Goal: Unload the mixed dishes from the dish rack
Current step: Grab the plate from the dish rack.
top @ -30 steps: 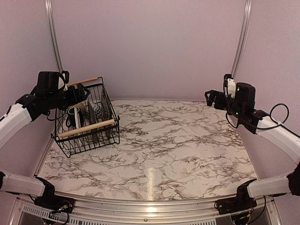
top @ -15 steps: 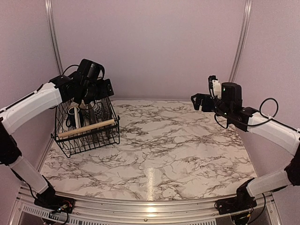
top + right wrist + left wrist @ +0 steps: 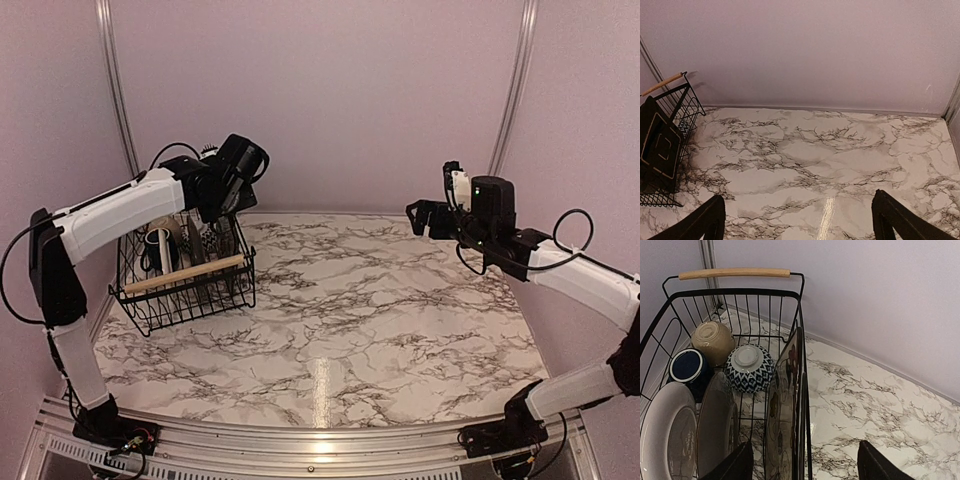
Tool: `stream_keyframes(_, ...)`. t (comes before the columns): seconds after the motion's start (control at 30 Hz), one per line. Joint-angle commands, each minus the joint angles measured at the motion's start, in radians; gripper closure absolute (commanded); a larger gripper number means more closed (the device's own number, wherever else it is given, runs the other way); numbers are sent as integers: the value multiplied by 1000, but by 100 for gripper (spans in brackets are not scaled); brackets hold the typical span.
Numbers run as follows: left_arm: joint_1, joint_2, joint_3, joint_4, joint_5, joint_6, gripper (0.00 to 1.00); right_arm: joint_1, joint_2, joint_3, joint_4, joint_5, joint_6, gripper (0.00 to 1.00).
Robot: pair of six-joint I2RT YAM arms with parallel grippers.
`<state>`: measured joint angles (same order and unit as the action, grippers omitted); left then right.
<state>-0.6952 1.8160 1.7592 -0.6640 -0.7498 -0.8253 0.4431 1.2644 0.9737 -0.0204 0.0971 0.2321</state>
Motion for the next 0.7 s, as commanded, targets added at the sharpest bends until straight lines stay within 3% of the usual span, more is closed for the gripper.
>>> stream_keyframes(0.0, 1, 81, 83, -82, -78, -18, 30, 9, -3, 18, -6, 12, 3, 2)
stream_keyframes(0.27, 20, 170, 135, -111, -105, -10, 36, 8, -32, -7, 0, 19, 0, 1)
stream_keyframes(0.43, 33, 190, 137, -120, -94, -6, 56, 9, -44, -18, 7, 29, -5, 2)
stream_keyframes(0.67, 34, 206, 154, -124, -84, 21, 69, 9, -40, -25, 11, 23, -4, 2)
